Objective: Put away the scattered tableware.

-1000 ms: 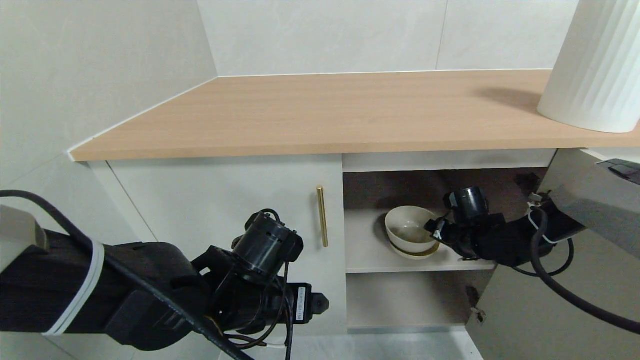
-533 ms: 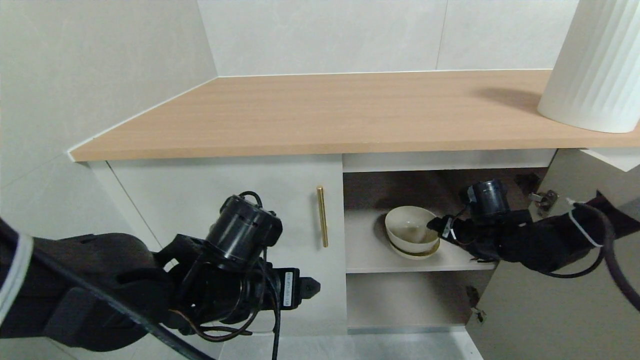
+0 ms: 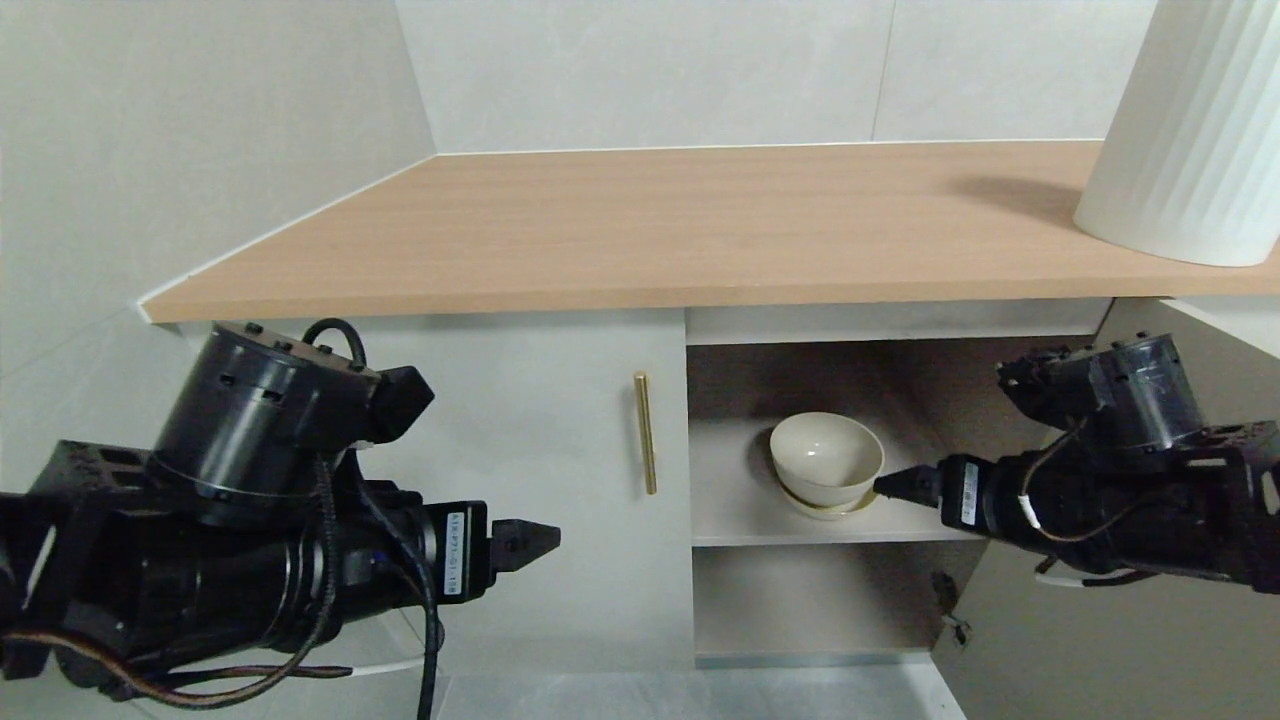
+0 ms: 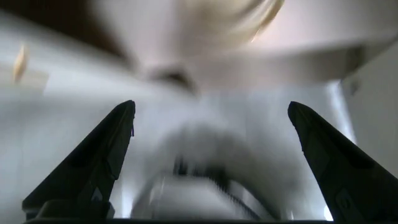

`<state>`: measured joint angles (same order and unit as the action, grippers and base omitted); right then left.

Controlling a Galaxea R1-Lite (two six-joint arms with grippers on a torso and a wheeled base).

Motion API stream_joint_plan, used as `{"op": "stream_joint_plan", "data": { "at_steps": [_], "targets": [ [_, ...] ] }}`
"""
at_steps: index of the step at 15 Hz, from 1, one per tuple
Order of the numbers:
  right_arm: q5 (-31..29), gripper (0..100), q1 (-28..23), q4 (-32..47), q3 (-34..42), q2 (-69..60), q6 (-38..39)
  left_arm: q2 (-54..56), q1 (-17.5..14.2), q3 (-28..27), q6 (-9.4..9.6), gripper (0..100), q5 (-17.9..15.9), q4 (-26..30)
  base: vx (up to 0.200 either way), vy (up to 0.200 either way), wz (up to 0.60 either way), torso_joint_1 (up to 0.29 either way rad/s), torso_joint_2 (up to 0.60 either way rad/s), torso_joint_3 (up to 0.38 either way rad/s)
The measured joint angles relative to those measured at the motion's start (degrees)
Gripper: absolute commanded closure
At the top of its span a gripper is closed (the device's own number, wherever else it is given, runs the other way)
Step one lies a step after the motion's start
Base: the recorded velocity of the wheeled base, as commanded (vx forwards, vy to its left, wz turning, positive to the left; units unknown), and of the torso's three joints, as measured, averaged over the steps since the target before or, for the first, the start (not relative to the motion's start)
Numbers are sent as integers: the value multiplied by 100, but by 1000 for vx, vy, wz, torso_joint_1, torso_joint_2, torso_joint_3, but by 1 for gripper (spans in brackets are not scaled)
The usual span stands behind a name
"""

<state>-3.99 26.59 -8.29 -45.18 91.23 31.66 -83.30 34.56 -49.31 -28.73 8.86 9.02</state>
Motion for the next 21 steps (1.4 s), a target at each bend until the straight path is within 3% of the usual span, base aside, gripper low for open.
{"op": "stream_joint_plan", "data": {
  "at_steps": [3, 19, 21],
  "targets": [
    [150, 0, 157, 446, 59, -483, -213, 207, -2, 30, 126, 0, 0, -5, -67, 0, 0, -1, 1, 1],
    [112, 0, 213, 558, 138, -601, -495, -167, 33, 85, 121, 0, 0, -13, -200, 0, 0, 1, 3, 3],
    [110, 0, 221, 561, 141, -585, -508, -178, 33, 87, 123, 0, 5, -22, 0, 0, 0, 0, 0, 0]
  ]
}}
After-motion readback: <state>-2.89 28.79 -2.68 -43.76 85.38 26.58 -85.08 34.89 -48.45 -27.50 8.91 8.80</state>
